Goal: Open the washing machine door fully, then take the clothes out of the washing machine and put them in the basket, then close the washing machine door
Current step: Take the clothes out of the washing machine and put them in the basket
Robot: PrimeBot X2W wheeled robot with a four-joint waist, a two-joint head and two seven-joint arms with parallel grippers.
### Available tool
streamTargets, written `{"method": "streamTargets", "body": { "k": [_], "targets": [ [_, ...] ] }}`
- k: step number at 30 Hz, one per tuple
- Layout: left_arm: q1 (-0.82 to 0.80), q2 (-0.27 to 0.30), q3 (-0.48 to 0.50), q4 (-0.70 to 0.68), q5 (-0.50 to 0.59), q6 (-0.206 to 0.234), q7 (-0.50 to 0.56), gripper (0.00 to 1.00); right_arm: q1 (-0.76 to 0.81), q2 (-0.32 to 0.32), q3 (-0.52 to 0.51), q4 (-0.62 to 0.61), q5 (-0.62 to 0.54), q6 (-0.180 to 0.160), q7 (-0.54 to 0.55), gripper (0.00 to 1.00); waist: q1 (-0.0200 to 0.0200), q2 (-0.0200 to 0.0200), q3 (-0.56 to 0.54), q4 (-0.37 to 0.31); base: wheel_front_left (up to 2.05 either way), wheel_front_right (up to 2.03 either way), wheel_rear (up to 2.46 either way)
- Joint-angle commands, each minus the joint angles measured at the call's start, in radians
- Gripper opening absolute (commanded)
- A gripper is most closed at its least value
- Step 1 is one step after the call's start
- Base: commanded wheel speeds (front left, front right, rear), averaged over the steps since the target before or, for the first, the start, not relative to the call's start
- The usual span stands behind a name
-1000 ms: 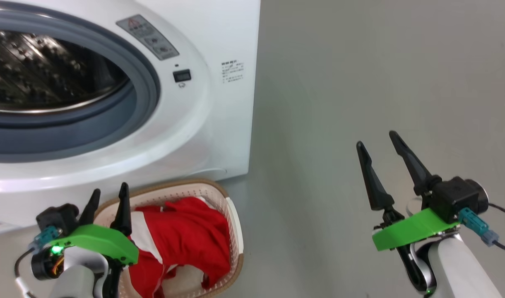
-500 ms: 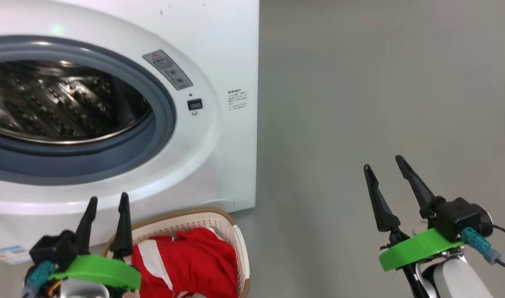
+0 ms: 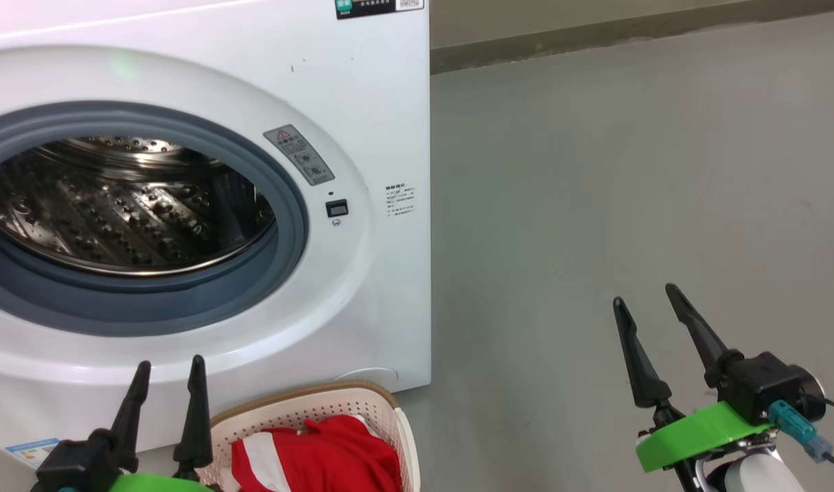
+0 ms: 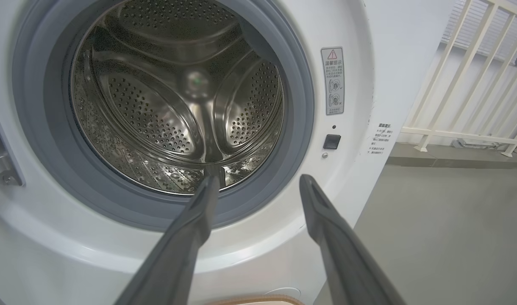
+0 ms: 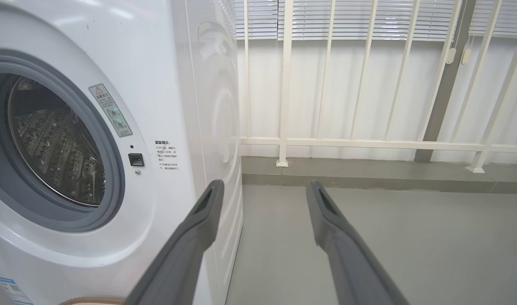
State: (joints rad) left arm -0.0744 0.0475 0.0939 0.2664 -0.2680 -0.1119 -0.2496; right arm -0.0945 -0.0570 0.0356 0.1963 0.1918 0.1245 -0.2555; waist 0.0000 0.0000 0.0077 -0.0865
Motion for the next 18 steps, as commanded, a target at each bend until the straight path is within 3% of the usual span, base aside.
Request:
{"method": "streamTargets", "body": {
  "k": [1, 18],
  "targets": [
    [-0.005, 0.011, 0.033, -0.043, 0.01, 0.007, -0.012, 1.0, 0.001, -0.001, 0.011, -0.026, -0.001, 0.006, -0.006, 1.0, 0.0, 0.0, -0.009, 0.002, 0.0, 0.0, 0.0],
    [0.04, 0.013, 0.042, -0.079, 0.031, 0.017, -0.012, 1.0, 0.025, -0.012, 0.006, -0.037, -0.009, 0.006, -0.006, 1.0, 0.0, 0.0, -0.035, 0.005, 0.0, 0.0, 0.0]
  ]
}}
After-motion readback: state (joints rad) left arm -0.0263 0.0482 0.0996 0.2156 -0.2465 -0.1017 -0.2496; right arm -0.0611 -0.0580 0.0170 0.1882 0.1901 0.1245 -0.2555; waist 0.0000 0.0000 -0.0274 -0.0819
